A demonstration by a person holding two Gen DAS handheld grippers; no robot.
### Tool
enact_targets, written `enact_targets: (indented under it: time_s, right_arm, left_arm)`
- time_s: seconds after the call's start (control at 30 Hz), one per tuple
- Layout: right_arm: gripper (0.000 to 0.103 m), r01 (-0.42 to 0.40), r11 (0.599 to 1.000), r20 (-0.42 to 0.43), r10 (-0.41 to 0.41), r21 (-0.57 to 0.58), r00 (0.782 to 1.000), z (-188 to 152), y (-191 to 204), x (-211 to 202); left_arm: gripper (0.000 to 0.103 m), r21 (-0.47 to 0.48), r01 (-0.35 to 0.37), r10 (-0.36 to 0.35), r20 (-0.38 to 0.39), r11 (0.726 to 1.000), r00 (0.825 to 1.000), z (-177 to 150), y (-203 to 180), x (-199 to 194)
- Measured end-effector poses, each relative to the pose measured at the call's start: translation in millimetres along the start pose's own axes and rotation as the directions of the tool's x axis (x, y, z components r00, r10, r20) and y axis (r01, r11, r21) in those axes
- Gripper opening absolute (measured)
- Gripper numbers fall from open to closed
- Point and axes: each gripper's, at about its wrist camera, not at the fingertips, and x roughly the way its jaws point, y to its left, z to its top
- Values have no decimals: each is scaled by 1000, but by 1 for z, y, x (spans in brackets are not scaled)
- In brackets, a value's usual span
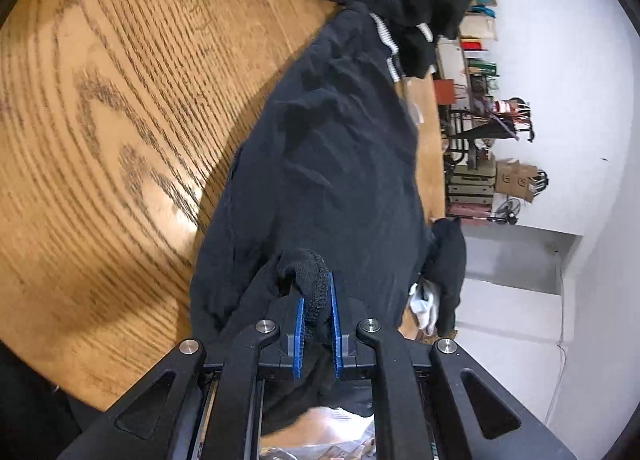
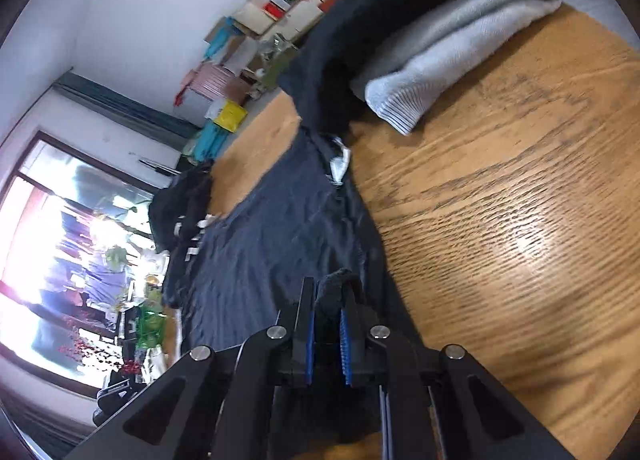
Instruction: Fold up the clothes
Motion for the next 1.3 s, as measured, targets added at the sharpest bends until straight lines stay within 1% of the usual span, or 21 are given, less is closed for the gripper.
enact_targets:
  time_s: [0.1,0.2,0.23,0.27,0.3,0.33,0.37,0.43,0.5,0.57,0.6,0.73,0.9,1.0,1.07,1.13,1.17,1.2,1.23,1.27,1.3]
  right_arm:
    - [18,5,999,-26,-4,40,1000,3,-10,14]
    - [26,-1,998,-32,3,58,999,6,-16,19]
    - [36,-9,998,-30,11,61,999,8,-16,19]
    - [42,-20,998,-24,21,62,999,11,-15,18]
    - [49,-30,998,-14,31,64,999,13,-14,16]
    - [51,-36,997,-4,37,63,999,16,-13,14]
    - [52,-40,998,8,39,58,999,19,-10,10]
    - [54,-46,998,37,44,45,998,24,-5,1]
    - [60,-56,998,65,54,25,996,25,0,-12]
    - [62,-66,998,75,66,3,995,20,4,-24]
    - [62,-75,997,61,75,-12,995,14,5,-29]
    - [62,-126,990,-49,123,-61,991,-20,8,-41]
    - [62,-226,972,-216,209,-56,954,-70,13,-29]
    - [62,-243,969,-237,225,-49,945,-79,18,-17]
    - [62,-266,963,-238,251,-33,938,-80,22,-11]
    - [58,-243,969,-240,224,-50,944,-83,28,-6]
    - [53,-225,972,-241,204,-63,949,-84,31,-3]
    - [39,-213,974,-242,190,-72,951,-84,33,-1]
    - [32,-206,975,-243,182,-78,953,-84,36,0]
    - [28,-208,975,-243,183,-80,953,-83,37,1]
    - [22,-217,973,-243,192,-79,951,-82,39,1]
  left_arm:
    - [11,-31,-2,1,-15,1000,1000,6,3,6]
    - [15,-106,29,-33,-33,994,999,12,12,8]
    - [19,-136,53,-58,-34,989,998,13,15,7]
    - [29,-165,77,-84,-33,983,996,14,18,6]
    - [44,-183,105,-112,-29,977,993,15,20,5]
    - [52,-189,140,-146,-19,972,989,14,20,2]
    - [66,-192,178,-183,-6,965,983,14,19,-2]
    - [75,-183,244,-245,21,952,969,12,17,-10]
    - [76,-154,264,-260,42,952,965,8,15,-21]
    - [76,-116,243,-242,21,963,970,-4,15,-20]
    - [76,-95,229,-229,6,969,973,-11,15,-19]
    - [76,-11,173,-173,-50,985,984,-39,14,-13]
    - [76,98,107,-96,-113,989,989,-74,14,-5]
    - [76,150,59,-39,-135,987,990,-93,14,2]
    - [76,142,30,-11,-128,989,992,-99,15,10]
    - [73,118,33,-17,-132,992,991,-101,16,15]
    - [54,111,36,-21,-133,993,991,-101,15,16]
    - [30,118,36,-19,-140,992,990,-102,13,17]
    - [24,131,34,-14,-151,991,988,-102,10,18]
    - [14,142,37,-14,-158,989,987,-103,7,19]
    - [12,151,43,-18,-162,988,987,-103,3,18]
